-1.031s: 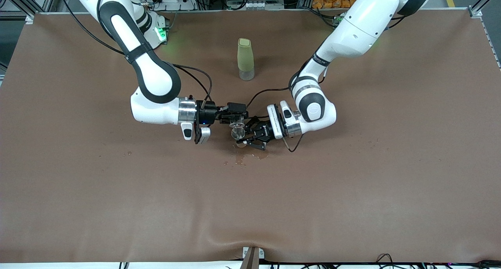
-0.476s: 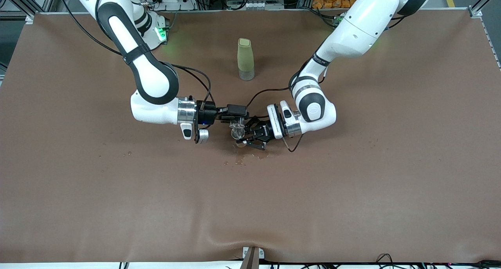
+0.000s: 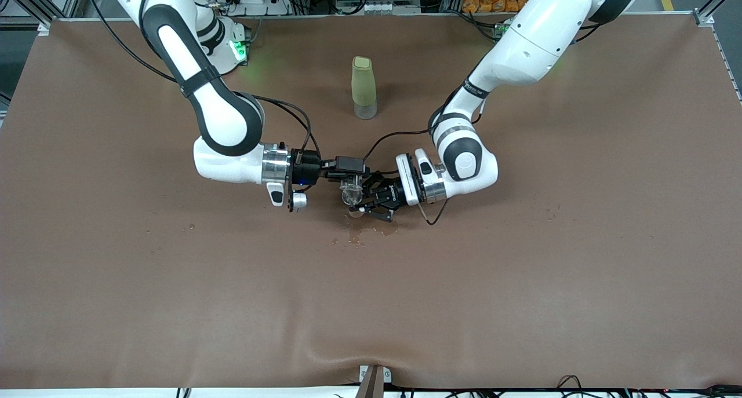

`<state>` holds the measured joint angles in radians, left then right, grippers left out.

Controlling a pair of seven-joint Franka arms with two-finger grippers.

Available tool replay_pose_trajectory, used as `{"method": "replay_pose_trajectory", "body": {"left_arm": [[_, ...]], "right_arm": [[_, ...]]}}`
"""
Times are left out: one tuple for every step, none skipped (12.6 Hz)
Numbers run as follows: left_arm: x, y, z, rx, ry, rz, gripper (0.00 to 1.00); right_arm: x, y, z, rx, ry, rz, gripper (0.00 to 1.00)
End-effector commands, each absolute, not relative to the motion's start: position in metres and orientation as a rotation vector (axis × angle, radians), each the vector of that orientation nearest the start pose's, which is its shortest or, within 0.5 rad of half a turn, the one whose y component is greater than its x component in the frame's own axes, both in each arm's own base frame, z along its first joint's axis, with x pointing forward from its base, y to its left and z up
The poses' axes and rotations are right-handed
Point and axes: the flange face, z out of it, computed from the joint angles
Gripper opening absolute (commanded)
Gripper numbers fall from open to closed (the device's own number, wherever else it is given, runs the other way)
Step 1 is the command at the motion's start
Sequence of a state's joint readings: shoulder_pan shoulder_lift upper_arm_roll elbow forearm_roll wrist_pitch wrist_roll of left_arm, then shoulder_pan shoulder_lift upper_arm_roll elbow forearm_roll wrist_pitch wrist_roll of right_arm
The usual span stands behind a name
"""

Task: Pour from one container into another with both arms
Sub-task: 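Tilt the beaker upright with the right gripper and separate both grippers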

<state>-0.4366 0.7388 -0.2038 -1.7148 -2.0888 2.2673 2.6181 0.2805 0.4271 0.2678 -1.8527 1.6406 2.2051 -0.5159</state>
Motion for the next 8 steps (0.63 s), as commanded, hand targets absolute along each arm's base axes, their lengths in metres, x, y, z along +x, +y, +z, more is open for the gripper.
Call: {"method": "replay_pose_trajectory", "body": {"left_arm": [[0.545,-0.401,0.187,1.463,-1.180,1.308,0.00],[0.547,-0.396,0.186,1.468,-1.180,1.315,0.00],[0.549,-0.394,0.187,1.470,-1.177,1.319,0.00],[0.549,-0.394,0.187,1.470,-1.176,1.318,0.00],[0.550,-0.392,0.187,1.473,-1.174,1.320,0.00],[0.556,-0.384,0.187,1.484,-1.165,1.330,0.00],[0.556,-0.381,0.185,1.480,-1.160,1.329,0.00],[0.560,-0.375,0.185,1.472,-1.158,1.337,0.00]], "right_arm": [[0.548,0.358,0.328,-1.788,0.185,0.123,0.00],[0.547,0.358,0.325,-1.791,0.190,0.129,0.00],[0.547,0.358,0.325,-1.790,0.194,0.132,0.00],[0.547,0.358,0.325,-1.784,0.210,0.140,0.00],[0.546,0.360,0.326,-1.777,0.221,0.147,0.00],[0.546,0.362,0.328,-1.779,0.208,0.138,0.00],[0.546,0.365,0.331,-1.791,0.179,0.124,0.00],[0.545,0.367,0.331,-1.824,0.108,0.091,0.00]]}}
